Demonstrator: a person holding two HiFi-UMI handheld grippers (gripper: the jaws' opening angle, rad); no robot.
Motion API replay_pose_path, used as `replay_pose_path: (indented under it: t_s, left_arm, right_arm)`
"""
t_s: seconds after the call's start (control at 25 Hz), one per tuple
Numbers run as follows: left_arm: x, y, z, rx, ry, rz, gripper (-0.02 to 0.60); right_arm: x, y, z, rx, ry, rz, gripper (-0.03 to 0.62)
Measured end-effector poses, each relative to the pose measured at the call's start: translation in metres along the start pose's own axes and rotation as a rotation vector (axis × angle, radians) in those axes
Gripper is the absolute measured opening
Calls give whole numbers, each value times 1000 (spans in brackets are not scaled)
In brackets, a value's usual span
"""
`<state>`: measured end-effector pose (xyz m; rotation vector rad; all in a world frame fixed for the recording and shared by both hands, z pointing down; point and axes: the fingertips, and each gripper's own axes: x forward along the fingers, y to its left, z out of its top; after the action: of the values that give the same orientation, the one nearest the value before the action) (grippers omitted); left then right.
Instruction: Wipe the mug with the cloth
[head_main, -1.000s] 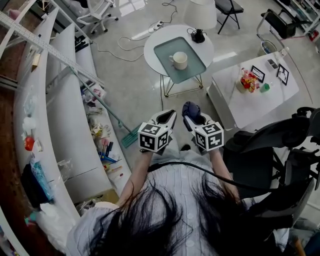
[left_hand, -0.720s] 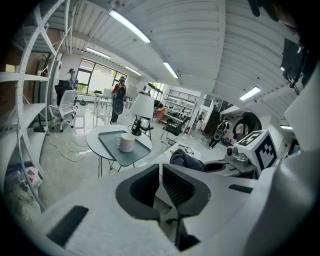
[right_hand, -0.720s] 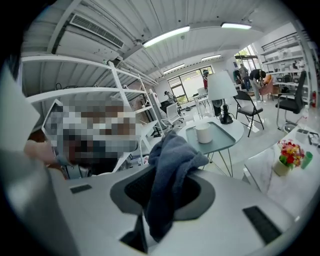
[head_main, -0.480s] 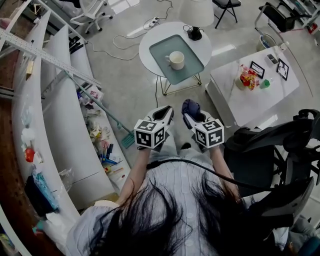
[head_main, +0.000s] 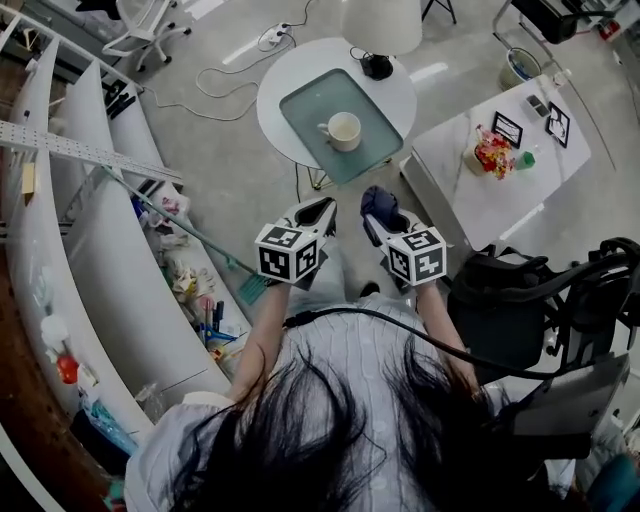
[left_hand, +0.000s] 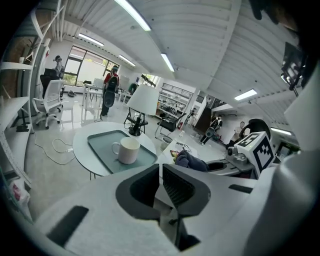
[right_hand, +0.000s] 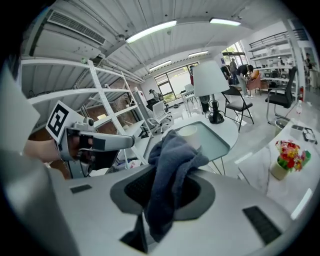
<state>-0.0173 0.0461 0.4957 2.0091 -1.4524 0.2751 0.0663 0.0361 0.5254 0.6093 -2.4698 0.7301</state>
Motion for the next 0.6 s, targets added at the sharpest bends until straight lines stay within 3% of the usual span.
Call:
replay_pose_path:
  t_s: [0.4,0.6]
  left_arm:
    - [25,89,46,-24,25,6,34]
    - [40,120,57,52,86,-2,34]
  right_arm:
    - [64,-12,41,39,47,-38,94]
    - [85,-19,54,66,58,-63,94]
